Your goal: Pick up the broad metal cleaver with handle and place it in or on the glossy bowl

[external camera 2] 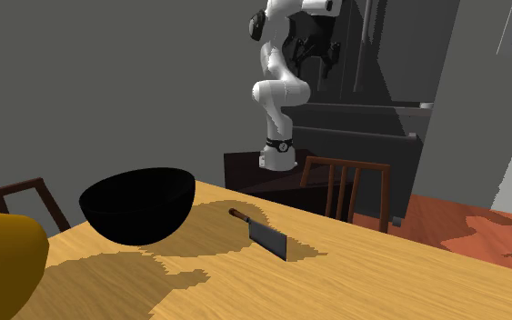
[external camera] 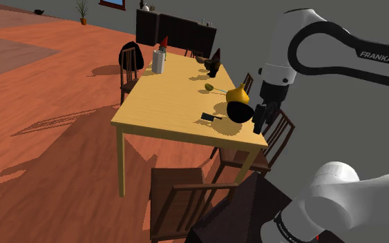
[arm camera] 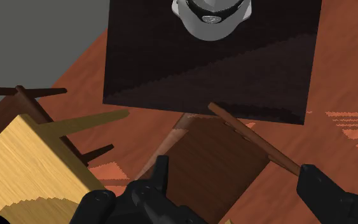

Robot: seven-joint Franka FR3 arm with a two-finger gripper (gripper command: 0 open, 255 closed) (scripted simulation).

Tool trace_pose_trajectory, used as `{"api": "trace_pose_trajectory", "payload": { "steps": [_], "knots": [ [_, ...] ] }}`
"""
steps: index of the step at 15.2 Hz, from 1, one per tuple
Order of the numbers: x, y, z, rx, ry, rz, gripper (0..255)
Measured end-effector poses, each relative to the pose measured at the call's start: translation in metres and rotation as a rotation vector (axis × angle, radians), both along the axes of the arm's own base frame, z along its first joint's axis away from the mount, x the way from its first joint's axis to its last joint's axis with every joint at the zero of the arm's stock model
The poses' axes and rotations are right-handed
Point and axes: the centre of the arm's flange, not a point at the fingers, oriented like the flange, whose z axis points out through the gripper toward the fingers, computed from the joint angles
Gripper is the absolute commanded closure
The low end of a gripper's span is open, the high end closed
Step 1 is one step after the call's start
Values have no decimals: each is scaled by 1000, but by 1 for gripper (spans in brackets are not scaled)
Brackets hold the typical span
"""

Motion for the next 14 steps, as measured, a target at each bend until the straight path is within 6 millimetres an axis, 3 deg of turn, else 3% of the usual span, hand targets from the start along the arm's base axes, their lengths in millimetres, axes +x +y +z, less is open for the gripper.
{"api": "trace_pose_trajectory", "payload": {
  "steps": [4, 14],
  "knots": [
    [12, -22, -12, 7, -8, 32, 0],
    [87, -104, -70, 37, -48, 189, 0]
  ]
}}
